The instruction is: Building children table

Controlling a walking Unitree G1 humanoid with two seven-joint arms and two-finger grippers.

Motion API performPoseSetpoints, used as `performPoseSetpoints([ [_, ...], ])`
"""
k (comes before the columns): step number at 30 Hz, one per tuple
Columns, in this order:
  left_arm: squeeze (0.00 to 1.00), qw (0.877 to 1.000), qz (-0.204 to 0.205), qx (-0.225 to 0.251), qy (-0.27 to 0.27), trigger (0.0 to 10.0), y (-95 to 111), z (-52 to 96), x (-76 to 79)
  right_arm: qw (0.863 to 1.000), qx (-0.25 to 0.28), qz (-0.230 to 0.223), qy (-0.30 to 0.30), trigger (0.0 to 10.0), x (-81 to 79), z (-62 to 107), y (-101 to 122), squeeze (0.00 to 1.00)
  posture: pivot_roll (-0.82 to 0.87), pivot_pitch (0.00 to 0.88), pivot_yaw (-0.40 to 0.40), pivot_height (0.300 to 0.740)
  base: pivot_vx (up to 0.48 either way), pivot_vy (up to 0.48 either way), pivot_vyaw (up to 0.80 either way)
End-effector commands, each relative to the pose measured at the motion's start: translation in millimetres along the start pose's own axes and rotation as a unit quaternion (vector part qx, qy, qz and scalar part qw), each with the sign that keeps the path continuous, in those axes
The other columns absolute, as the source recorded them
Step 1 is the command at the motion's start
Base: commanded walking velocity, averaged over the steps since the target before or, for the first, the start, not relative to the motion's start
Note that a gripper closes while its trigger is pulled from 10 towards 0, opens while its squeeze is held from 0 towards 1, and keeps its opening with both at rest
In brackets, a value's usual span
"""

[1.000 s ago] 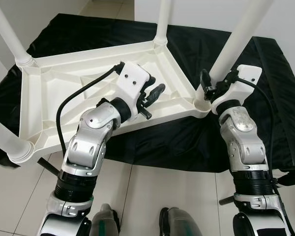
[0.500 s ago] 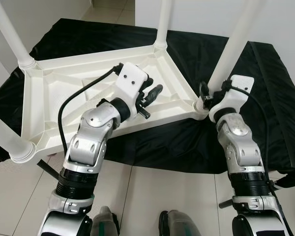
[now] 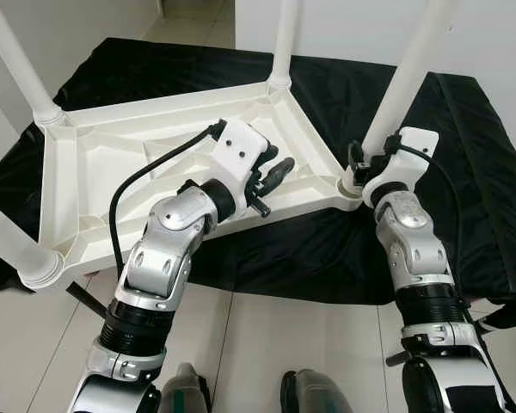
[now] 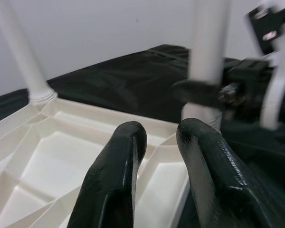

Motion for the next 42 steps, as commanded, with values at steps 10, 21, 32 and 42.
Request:
performPoseSetpoints([
  [10, 0.00, 1.000, -0.006, 0.011, 0.005, 10.0, 9, 0.5, 2.1, 0.996, -0.026, 0.059, 0.066, 10.0, -16.8, 0.8, -15, 0.00, -0.07, 0.045, 0.013, 0.740, 0.000, 0.000, 0.00],
  [21, 0.00, 1.000, -0.007, 0.019, 0.011, 10.0, 16, 1.0, -0.2, 0.993, -0.028, 0.095, 0.069, 10.0, -9.1, 3.2, -15, 0.00, -0.07, 0.054, 0.019, 0.740, 0.000, 0.000, 0.00],
  [32, 0.00, 1.000, -0.011, 0.018, 0.011, 10.0, 18, 2.1, -1.1, 0.998, -0.051, -0.004, 0.041, 10.0, -3.0, 7.9, -25, 0.00, -0.06, 0.050, 0.020, 0.740, 0.000, 0.000, 0.00],
  [42, 0.00, 1.000, -0.011, 0.019, 0.008, 10.0, 20, 3.3, 1.2, 0.995, -0.071, -0.064, -0.009, 10.0, 13.0, 6.1, -34, 0.00, -0.06, 0.044, 0.020, 0.740, 0.000, 0.000, 0.00],
])
Point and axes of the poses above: a point about 5 cm out from each wrist's last joint towards the gripper, its own z axis pointing back from the gripper into the wrist, its own y axis along the axis of the wrist's last joint, x = y × z, the point moved 3 cm from there along -z, pointing out of the wrist towards the gripper, and after that the axes turned 13 degrees about -z, right-handed, at the moved point
